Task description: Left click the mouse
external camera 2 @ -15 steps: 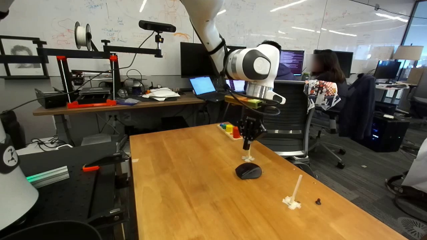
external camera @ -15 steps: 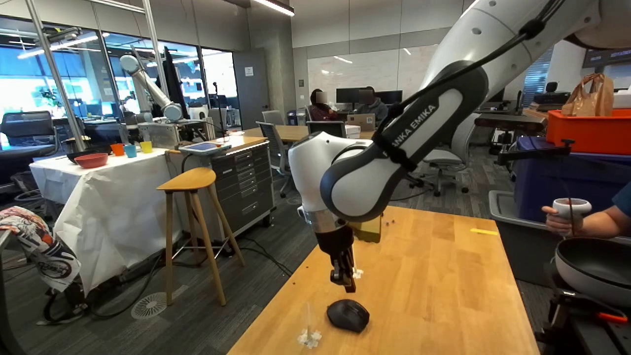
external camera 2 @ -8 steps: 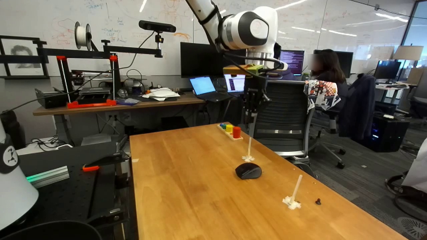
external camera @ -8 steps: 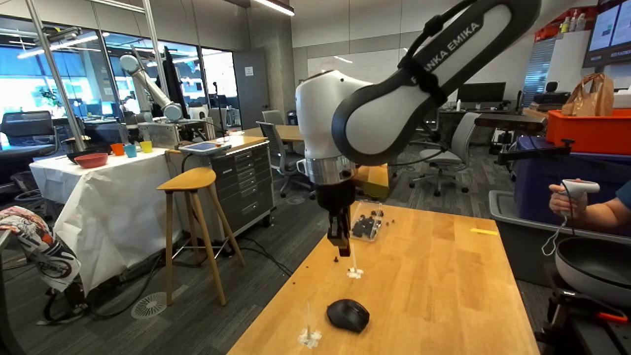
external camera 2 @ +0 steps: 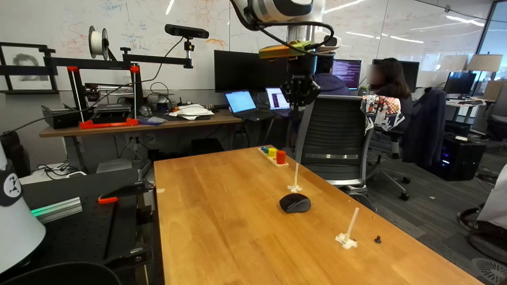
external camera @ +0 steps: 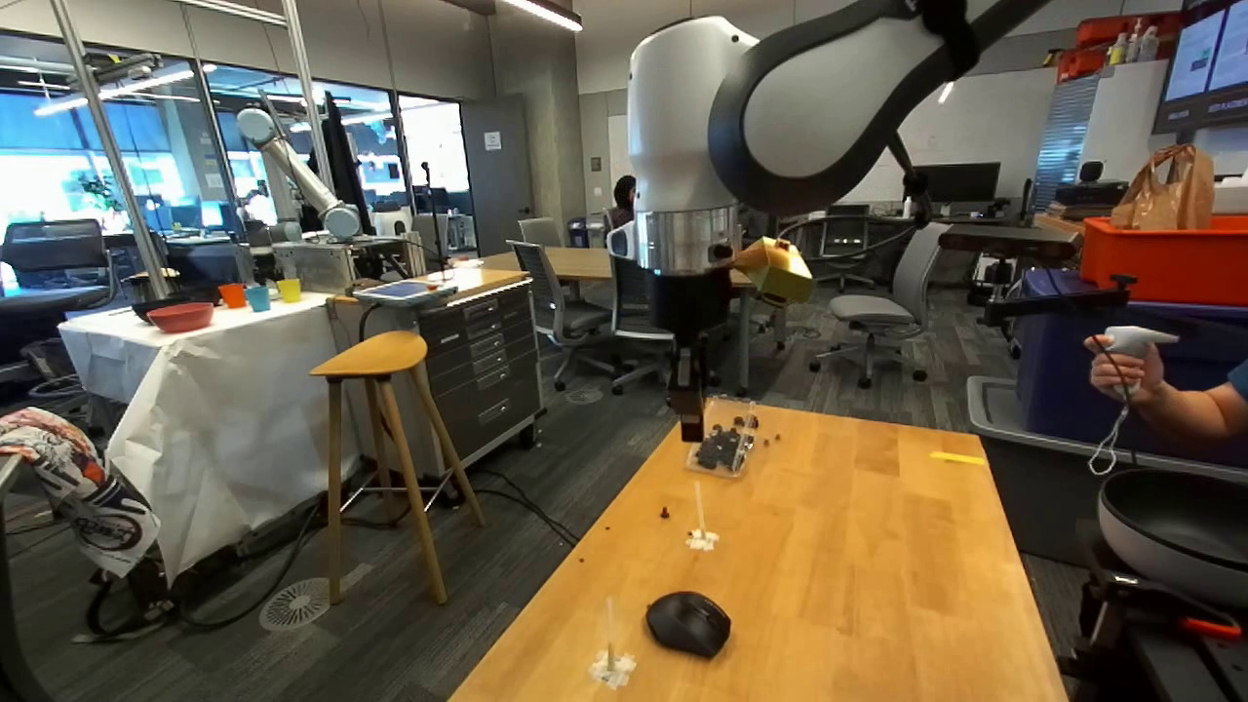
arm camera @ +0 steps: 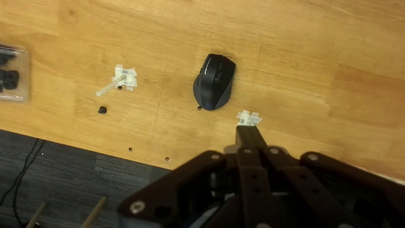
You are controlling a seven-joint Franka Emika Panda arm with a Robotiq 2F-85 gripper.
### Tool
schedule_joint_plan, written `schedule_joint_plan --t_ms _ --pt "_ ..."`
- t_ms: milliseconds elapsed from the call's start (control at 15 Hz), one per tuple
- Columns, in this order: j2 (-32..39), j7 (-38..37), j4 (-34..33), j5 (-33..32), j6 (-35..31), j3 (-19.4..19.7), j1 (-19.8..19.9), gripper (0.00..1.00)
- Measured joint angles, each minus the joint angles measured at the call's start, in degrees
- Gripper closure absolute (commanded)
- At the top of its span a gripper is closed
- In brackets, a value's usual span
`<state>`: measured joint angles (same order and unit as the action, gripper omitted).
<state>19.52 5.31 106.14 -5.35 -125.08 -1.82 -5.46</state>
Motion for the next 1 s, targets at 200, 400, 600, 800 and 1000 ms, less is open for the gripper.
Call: schedule_joint_plan --t_ms 200,400,600,800,1000 --pt "-3.57 3.43 2.38 4.04 0.53 -0.21 1.57 0.77" --pt "-4.98 4.46 3.55 4.62 0.70 -0.30 2.21 0.73" --pt "-5.00 4.46 3.88 4.63 0.70 -0.56 2.21 0.73" --pt "-5.00 4.46 3.89 4.63 0.70 -0.61 2.22 0.73" --pt "-5.00 4.46 3.90 4.63 0.70 -0.62 2.23 0.73"
